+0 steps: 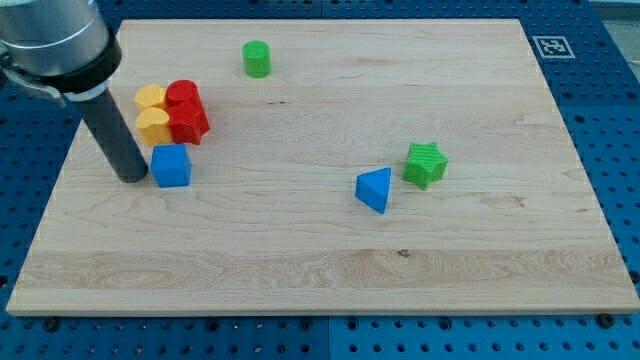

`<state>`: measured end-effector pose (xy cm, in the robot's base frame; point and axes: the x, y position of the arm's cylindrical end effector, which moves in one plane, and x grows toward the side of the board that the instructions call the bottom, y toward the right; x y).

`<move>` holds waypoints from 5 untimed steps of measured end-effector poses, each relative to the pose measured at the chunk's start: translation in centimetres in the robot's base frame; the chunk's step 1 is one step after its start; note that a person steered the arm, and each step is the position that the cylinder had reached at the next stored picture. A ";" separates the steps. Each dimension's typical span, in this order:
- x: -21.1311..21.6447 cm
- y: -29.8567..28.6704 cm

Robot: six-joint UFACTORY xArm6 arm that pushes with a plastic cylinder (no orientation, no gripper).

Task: Slide blue cube to the green star and the blue triangle

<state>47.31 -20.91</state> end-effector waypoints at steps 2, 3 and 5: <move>-1.1 4.4; -1.3 7.7; -1.4 10.1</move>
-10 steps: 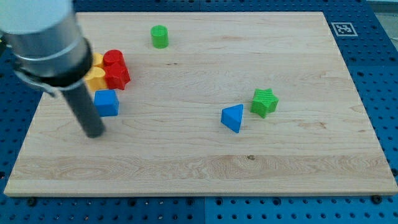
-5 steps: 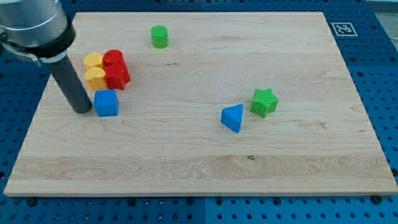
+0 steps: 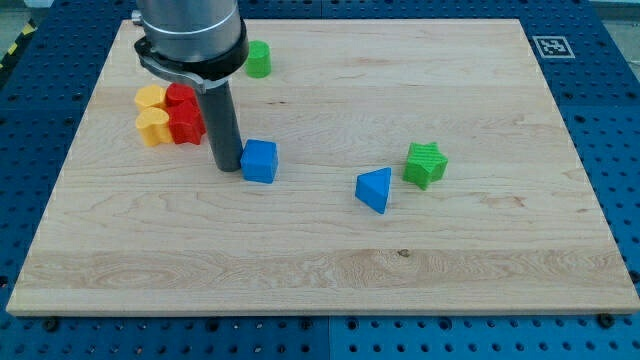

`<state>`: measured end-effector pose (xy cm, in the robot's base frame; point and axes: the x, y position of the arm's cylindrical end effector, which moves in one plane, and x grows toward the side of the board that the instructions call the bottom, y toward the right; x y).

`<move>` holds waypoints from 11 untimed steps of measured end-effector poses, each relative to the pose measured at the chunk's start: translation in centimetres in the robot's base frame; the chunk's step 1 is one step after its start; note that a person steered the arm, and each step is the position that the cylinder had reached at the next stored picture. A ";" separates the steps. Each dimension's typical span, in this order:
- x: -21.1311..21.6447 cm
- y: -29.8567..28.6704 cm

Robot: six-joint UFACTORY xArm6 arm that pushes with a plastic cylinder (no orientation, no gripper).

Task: Slide blue cube to the green star and the blue triangle

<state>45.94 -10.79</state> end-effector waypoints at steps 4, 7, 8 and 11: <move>-0.1 4.5; 1.0 13.0; 1.5 15.4; 4.9 16.0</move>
